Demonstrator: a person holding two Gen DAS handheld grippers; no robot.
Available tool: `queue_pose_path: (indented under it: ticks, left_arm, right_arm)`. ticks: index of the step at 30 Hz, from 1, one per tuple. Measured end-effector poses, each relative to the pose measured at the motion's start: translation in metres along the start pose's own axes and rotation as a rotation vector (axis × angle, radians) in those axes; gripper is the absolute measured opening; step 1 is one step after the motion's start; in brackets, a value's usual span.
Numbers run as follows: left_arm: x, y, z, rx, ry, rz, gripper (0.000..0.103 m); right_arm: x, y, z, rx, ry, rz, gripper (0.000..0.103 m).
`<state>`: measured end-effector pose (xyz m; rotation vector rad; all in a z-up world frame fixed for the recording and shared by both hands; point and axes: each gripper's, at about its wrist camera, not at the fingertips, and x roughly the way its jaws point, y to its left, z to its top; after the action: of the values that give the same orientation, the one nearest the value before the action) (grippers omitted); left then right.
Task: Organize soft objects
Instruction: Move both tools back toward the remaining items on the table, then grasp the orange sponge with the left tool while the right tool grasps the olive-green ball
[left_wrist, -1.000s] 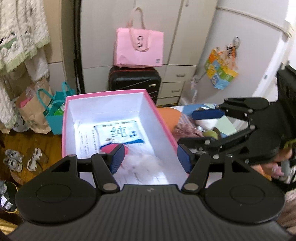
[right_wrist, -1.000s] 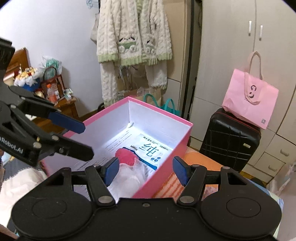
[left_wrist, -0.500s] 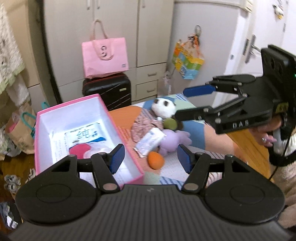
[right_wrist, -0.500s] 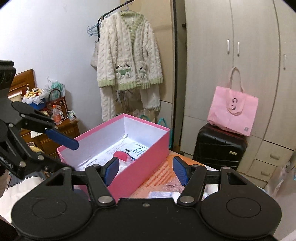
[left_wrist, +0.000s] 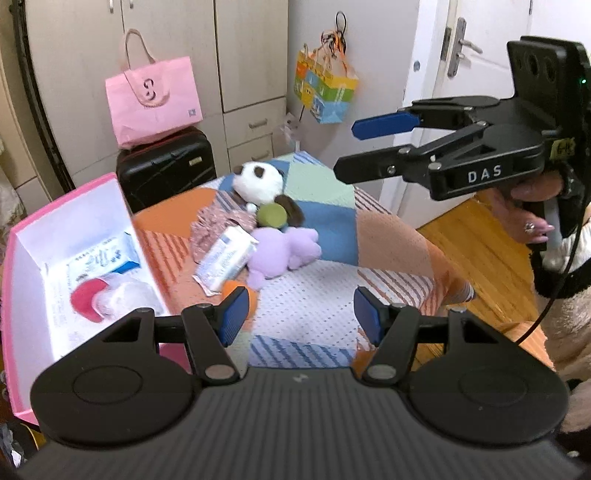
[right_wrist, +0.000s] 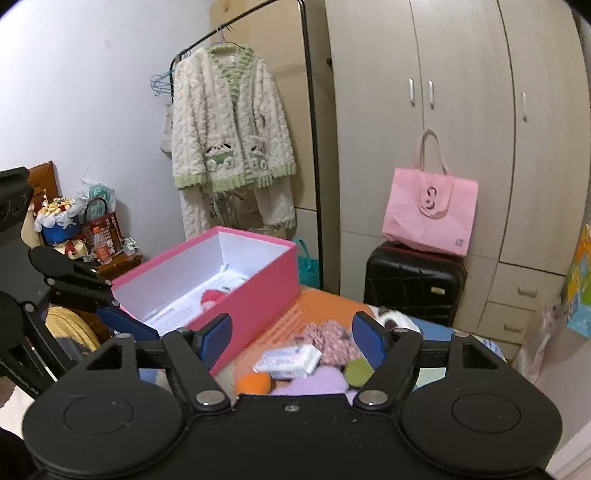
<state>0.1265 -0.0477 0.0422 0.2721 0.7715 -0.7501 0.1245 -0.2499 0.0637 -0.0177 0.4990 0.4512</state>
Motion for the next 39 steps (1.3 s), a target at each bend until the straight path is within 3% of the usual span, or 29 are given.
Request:
queue_pose_path:
  ticks: [12, 15, 21, 32, 39]
  left_arm:
    - [0.063, -0.015, -0.007, -0.035, 0.041, 0.094, 0.060]
    - [0.078, -0.016, -0.009, -0.052, 0.044, 0.132, 0.060]
    - [0.104, -0.016, -0.017, -0.088, 0.000, 0.299, 0.059]
    - [0.133, -0.023, -0.030, -0.103, -0.090, 0.538, 0.059]
    - [0.146, -0.018, -0.032, -0.150, -0.063, 0.536, 0.058]
  right_arm:
    - [0.017, -0.016, -0.033, -0.033, 0.054, 0.055, 0.075]
    - [0.029, -0.022, -0.039, -0.016, 0.070, 0.077, 0.068]
    - [0.058, -0.038, -0.050, 0.040, 0.076, 0.097, 0.059]
    - [0.105, -0.061, -0.058, 0.086, 0.043, 0.045, 0.057]
    - [0.133, -0.070, -0.062, 0.124, 0.080, -0.014, 0.056]
